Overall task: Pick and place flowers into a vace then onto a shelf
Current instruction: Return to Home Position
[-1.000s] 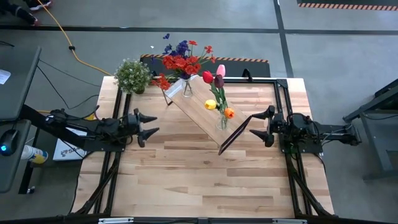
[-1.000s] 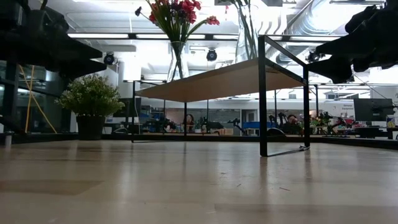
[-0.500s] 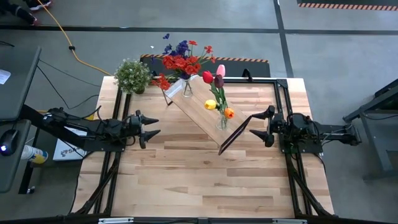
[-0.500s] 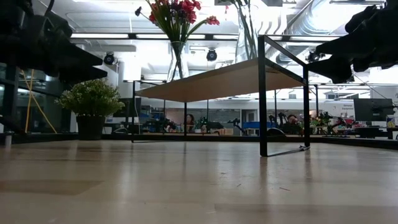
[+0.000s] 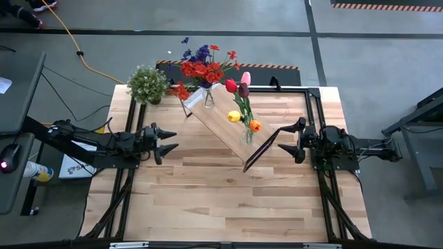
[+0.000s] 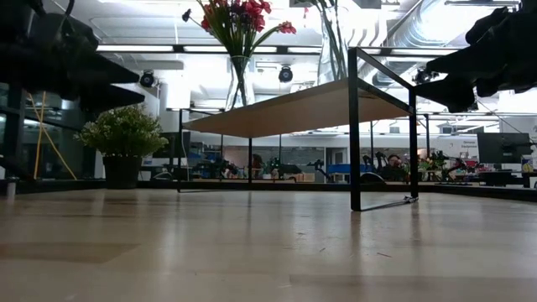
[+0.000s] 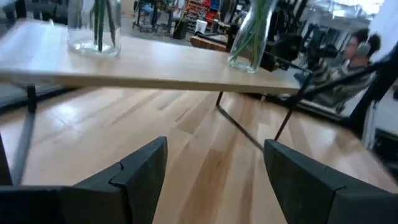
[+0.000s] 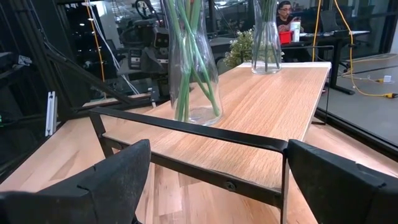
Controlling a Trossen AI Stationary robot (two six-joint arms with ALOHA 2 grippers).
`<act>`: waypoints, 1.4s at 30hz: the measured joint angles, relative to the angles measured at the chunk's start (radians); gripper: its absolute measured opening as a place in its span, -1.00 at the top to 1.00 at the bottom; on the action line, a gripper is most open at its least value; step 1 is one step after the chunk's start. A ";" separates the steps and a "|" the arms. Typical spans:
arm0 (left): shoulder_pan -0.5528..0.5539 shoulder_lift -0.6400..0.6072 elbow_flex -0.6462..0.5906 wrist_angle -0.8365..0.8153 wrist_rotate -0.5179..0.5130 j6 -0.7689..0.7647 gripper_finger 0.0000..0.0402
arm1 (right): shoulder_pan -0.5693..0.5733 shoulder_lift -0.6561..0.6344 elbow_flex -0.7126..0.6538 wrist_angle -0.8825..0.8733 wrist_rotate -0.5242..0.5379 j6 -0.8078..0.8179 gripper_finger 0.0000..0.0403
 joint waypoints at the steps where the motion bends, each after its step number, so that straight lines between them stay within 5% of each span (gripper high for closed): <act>1: 0.000 0.000 0.005 -0.006 0.000 -0.020 -0.49 | 0.000 0.000 0.000 0.000 0.000 0.000 -0.82; 24: 0.000 -0.002 0.004 -0.021 0.005 0.168 -0.49 | 0.000 0.000 0.000 0.003 0.006 -0.011 -0.81; 42: 0.000 -0.002 0.006 -0.042 -0.001 0.169 -0.49 | 0.000 0.000 0.000 0.005 0.009 -0.011 -0.81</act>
